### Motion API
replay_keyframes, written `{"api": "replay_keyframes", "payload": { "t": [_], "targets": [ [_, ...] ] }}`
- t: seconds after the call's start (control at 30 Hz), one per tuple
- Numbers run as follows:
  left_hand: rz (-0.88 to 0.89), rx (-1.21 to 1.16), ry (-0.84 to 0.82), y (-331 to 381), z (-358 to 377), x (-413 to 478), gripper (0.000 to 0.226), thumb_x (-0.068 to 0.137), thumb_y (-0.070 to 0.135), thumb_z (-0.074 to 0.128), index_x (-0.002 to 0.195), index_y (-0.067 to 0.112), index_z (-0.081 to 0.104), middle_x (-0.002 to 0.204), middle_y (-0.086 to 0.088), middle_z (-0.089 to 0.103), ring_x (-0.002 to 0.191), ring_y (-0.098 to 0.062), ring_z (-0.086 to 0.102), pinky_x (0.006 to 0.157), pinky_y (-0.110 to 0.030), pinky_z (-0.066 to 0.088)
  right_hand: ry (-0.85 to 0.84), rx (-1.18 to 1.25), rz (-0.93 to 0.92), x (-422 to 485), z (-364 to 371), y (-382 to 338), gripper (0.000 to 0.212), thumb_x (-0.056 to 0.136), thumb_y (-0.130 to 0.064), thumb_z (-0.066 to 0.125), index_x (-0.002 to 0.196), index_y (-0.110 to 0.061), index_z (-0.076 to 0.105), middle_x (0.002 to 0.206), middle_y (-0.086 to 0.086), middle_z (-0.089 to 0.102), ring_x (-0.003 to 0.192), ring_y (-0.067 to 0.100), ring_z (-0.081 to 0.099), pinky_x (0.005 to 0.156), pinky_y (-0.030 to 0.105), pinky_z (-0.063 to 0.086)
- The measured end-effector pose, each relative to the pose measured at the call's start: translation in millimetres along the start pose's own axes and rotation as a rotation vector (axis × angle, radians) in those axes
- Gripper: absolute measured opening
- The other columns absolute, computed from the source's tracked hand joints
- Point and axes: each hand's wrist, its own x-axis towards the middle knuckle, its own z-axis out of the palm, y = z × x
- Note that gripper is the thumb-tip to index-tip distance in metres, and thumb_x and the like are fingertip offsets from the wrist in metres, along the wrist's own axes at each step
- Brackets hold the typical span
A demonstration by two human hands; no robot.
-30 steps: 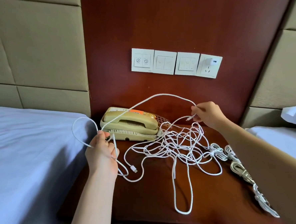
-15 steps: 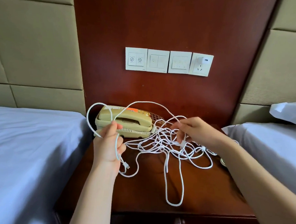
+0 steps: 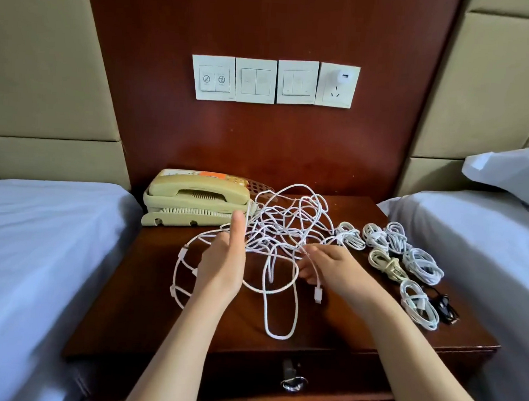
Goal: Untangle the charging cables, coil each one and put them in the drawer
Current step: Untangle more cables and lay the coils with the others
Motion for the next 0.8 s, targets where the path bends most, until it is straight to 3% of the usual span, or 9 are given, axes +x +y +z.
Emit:
{"api": "replay_keyframes", "payload": {
  "t": [0.07,0.13,0.23,0.33,0.4,0.5,0.63,0.73,0.8],
  "targets": [
    [-0.049,-0.021,0.011,-1.9,4.1,2.1,0.092,0.077,0.075,-0.002,0.14,0.024,0.042,0.141,-0.009,0.046,0.129,-0.03,0.043,0.106,-0.043,0.031,0.091,-0.044,-0.07,3.2,-3.5,2.6,0.036,0.101,-0.022,0.04,0.098,0.005,0.064,0.084,0.017,0.066,0.08,0.03,0.063,0.081,0.039,0.05],
    [-0.027,0.042,0.046,-2.1,6.6,3.6,0.082,0.086,0.067,0.001,0.132,0.02,0.051,0.135,-0.014,0.051,0.124,-0.032,0.046,0.103,-0.043,0.033,0.201,-0.104,-0.209,0.8,-6.4,1.4,0.032,0.1,-0.023,0.04,0.103,-0.004,0.066,0.088,0.002,0.067,0.087,0.016,0.062,0.078,0.025,0.045],
    [0.137,0.189,0.137,-6.4,11.4,6.5,0.056,0.101,0.041,0.017,0.089,0.008,0.061,0.099,-0.014,0.063,0.103,-0.034,0.054,0.084,-0.039,0.037,0.266,-0.073,-0.406,-7.6,-4.3,-6.9,0.026,0.1,-0.02,0.04,0.109,-0.018,0.064,0.097,-0.01,0.065,0.093,0.0,0.059,0.079,0.011,0.042],
    [0.274,0.252,0.171,-9.5,13.7,-0.1,0.047,0.101,0.033,0.028,0.058,0.015,0.039,0.062,-0.005,0.048,0.071,-0.03,0.052,0.061,-0.036,0.03,0.203,-0.002,-0.492,-12.2,2.3,-13.1,0.028,0.102,-0.021,0.039,0.106,-0.017,0.066,0.098,0.0,0.068,0.093,0.008,0.061,0.082,0.019,0.046],
    [0.368,0.27,0.167,-9.3,11.4,-6.6,0.048,0.1,0.032,0.035,0.054,0.018,0.033,0.05,0.0,0.039,0.053,-0.02,0.043,0.051,-0.036,0.026,0.1,0.318,-0.382,-14.3,2.7,-20.9,0.033,0.103,-0.025,0.035,0.102,-0.013,0.066,0.094,0.009,0.068,0.086,0.019,0.065,0.082,0.028,0.052],
    [0.486,0.296,0.137,-13.3,4.5,-10.5,0.048,0.097,0.033,0.042,0.053,0.019,0.032,0.044,0.004,0.033,0.044,-0.017,0.035,0.048,-0.035,0.023,-0.092,0.723,-0.15,-19.9,-7.0,-32.8,0.043,0.102,-0.037,0.03,0.106,-0.007,0.061,0.089,0.013,0.065,0.066,0.022,0.066,0.062,0.031,0.056],
    [0.542,0.367,0.087,-18.9,-5.1,-10.9,0.047,0.096,0.033,0.044,0.053,0.019,0.03,0.043,0.003,0.03,0.044,-0.015,0.032,0.047,-0.03,0.023,-0.234,0.505,-0.025,-28.8,-11.2,-31.6,0.033,0.098,-0.029,0.048,0.114,-0.002,0.056,0.097,0.014,0.066,0.051,0.016,0.056,0.042,0.022,0.046],
    [0.582,0.361,0.038,-22.5,-6.6,-11.9,0.045,0.096,0.033,0.043,0.055,0.017,0.033,0.046,0.002,0.032,0.047,-0.018,0.033,0.05,-0.032,0.025,-0.336,0.332,0.019,-29.0,-10.4,-25.8,0.029,0.1,-0.019,0.045,0.104,0.006,0.059,0.073,0.009,0.063,0.036,0.006,0.035,0.032,0.015,0.025],
    [0.596,0.334,0.012,-24.2,-7.7,-14.0,0.044,0.095,0.037,0.04,0.058,0.014,0.039,0.049,-0.002,0.039,0.049,-0.021,0.036,0.052,-0.035,0.028,-0.364,0.256,0.002,-28.5,-9.9,-24.5,0.03,0.102,-0.017,0.04,0.088,0.002,0.058,0.053,0.001,0.046,0.035,0.005,0.023,0.032,0.014,0.017]
  ]
}}
